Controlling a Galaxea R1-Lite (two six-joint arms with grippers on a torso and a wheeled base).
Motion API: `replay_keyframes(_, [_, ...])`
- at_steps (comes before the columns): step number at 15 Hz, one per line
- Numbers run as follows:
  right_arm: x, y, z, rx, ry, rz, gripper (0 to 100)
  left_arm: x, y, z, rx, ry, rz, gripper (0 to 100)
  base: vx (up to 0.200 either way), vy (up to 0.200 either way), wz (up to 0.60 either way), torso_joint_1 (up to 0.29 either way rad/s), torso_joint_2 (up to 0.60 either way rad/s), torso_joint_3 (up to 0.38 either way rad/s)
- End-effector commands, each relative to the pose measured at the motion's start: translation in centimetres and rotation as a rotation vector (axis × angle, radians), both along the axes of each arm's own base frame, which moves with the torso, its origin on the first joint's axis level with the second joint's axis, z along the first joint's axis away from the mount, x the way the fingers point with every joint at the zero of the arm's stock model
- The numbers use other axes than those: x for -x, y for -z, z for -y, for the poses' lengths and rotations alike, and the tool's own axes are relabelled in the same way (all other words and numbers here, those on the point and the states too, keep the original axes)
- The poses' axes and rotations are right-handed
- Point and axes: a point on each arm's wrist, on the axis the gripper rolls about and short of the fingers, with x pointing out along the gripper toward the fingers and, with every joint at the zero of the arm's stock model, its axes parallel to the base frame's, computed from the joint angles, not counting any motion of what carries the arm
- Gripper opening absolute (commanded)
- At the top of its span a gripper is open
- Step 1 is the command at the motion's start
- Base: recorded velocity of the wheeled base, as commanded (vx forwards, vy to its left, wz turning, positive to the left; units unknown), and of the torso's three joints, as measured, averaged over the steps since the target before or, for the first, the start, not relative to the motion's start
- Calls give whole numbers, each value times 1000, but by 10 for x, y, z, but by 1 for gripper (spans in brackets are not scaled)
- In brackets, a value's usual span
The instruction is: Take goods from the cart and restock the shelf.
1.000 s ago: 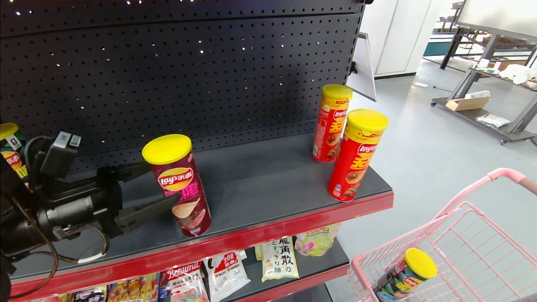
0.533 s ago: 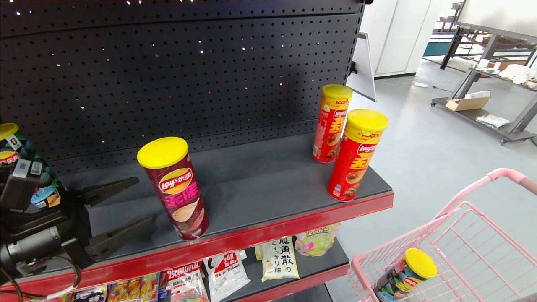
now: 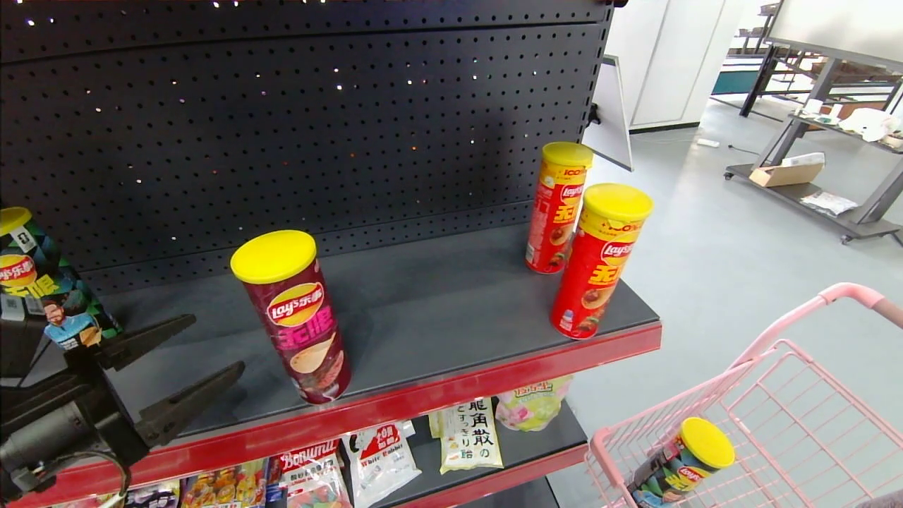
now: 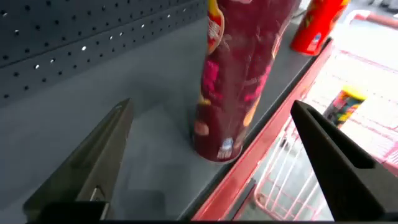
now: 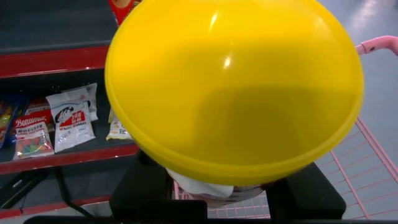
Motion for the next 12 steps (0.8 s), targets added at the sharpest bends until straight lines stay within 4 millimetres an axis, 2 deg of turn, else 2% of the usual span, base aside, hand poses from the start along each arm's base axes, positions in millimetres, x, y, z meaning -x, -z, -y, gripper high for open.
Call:
replay_keyframes(1, [-1, 0, 0, 0, 0, -7, 0, 4, 3, 1, -14, -1, -7, 100, 0, 0, 0, 0, 0, 0])
replay_keyframes(7, [-2, -1, 0, 1, -2, -9, 0, 2, 17, 13, -57, 53, -110, 100, 0, 0, 0, 0, 0, 0])
replay_keyframes(10, [-2, -3, 0, 0, -1, -7, 0, -13, 31, 12, -156, 34, -137, 100, 0, 0, 0, 0, 0, 0])
replay_keyframes(12, [-3, -3, 0, 0, -3, -11, 0, -22, 32, 12, -174, 40, -129, 100, 0, 0, 0, 0, 0, 0])
